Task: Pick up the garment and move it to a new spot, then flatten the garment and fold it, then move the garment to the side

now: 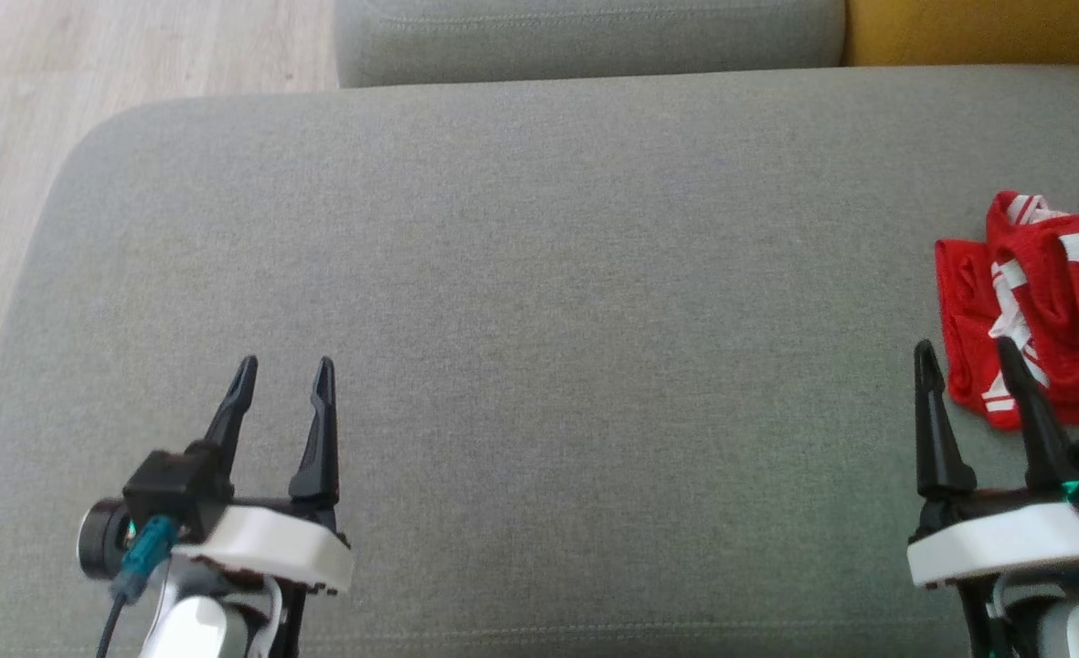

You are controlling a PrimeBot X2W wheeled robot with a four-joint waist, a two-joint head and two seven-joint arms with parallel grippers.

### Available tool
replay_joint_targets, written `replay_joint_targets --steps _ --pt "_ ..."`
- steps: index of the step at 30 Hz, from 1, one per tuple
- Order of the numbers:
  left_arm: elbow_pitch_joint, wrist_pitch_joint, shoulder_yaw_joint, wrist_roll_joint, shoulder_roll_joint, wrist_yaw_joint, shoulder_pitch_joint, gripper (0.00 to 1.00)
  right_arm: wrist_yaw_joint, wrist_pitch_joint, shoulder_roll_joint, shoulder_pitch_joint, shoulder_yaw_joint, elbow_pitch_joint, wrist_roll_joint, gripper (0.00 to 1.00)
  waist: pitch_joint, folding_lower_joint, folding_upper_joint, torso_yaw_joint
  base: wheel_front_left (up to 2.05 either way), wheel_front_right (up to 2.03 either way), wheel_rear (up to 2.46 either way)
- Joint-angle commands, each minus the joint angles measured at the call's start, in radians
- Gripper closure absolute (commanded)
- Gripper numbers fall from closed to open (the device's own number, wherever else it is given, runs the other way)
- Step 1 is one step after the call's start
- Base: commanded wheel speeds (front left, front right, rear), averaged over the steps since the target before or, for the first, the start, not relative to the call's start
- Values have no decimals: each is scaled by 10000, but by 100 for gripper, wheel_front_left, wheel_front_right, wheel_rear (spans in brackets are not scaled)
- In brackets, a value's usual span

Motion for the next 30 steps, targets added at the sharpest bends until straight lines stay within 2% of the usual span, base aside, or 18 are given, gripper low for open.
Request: replay_joint_targets --steps 1,30 --pt "-359 55 305 -40 242 39 -186 0 65 29 -53 -53 245 -407 81 0 -70 1 -1 1 0 0 0" --pt "-405 176 159 41 426 353 -205 0 65 175 -53 133 252 -480 209 0 -197 1 -1 84 0 0 0"
